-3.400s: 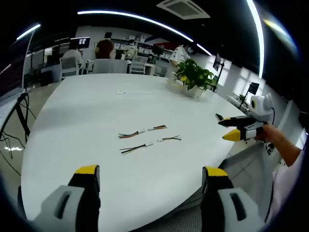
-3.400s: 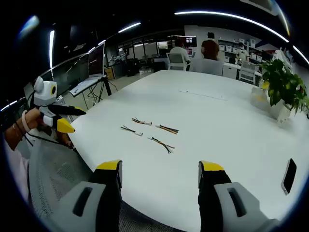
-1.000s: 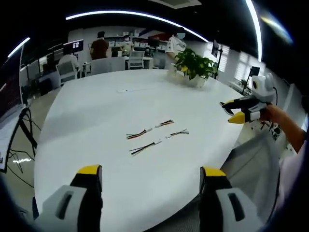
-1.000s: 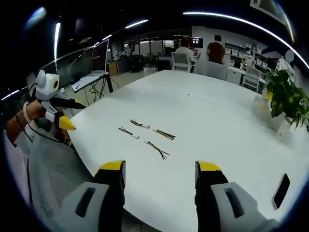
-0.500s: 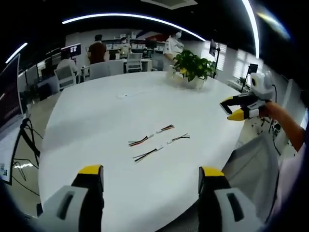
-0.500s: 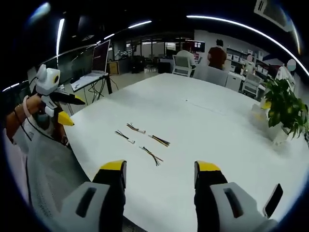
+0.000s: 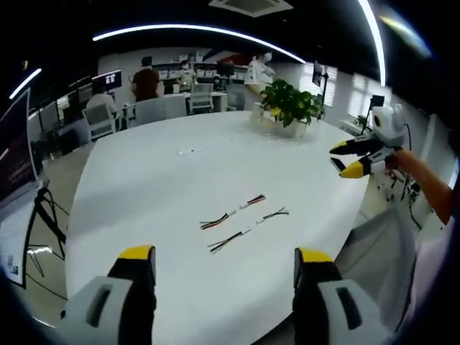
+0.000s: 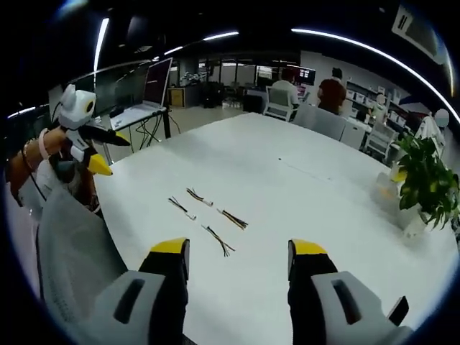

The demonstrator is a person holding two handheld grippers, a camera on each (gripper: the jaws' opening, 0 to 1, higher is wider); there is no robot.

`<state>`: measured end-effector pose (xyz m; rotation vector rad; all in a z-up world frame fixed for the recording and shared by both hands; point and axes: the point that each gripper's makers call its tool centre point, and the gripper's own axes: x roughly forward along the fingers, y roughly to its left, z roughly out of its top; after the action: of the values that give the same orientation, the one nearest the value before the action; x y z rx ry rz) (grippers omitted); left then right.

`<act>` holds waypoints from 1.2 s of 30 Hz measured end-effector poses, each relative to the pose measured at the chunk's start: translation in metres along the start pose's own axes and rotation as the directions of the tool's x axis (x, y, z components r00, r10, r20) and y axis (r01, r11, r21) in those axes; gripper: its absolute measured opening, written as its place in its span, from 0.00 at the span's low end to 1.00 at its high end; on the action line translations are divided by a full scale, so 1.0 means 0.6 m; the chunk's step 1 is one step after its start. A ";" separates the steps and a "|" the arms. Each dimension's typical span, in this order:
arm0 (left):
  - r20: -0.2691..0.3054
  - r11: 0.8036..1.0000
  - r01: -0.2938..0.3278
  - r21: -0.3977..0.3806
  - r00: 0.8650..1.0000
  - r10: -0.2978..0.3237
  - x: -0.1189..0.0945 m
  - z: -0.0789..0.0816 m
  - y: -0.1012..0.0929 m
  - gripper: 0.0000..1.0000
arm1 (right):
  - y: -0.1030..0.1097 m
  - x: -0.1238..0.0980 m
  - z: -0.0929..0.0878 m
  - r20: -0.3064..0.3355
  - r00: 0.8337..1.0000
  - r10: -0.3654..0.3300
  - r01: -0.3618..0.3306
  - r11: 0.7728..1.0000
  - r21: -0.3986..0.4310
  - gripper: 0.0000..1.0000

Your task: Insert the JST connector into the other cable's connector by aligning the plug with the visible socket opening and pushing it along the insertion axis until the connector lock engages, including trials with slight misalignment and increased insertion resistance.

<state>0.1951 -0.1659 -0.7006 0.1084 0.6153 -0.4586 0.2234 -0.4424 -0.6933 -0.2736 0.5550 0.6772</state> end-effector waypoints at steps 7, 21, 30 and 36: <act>0.009 1.000 -0.007 0.029 1.000 0.006 0.002 0.024 0.007 0.76 | -0.003 0.002 0.028 0.023 1.000 0.010 -0.009 0.999 -0.032 0.53; 0.060 0.996 0.026 0.084 0.998 -0.031 0.026 0.093 -0.001 0.75 | -0.012 0.006 0.061 0.053 0.998 0.019 -0.015 0.998 -0.067 0.52; 0.080 0.994 0.037 0.105 0.996 -0.046 0.035 0.124 -0.004 0.75 | -0.016 0.018 0.084 0.068 0.997 0.027 -0.020 0.995 -0.094 0.52; 0.087 0.993 0.077 0.087 0.993 -0.085 0.052 0.129 -0.014 0.75 | -0.008 0.038 0.103 0.088 0.994 0.058 -0.048 0.993 -0.104 0.51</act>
<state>0.2551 -0.2032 -0.6555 0.1413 0.5126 -0.5652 0.2657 -0.4090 -0.6554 -0.3227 0.4422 0.7672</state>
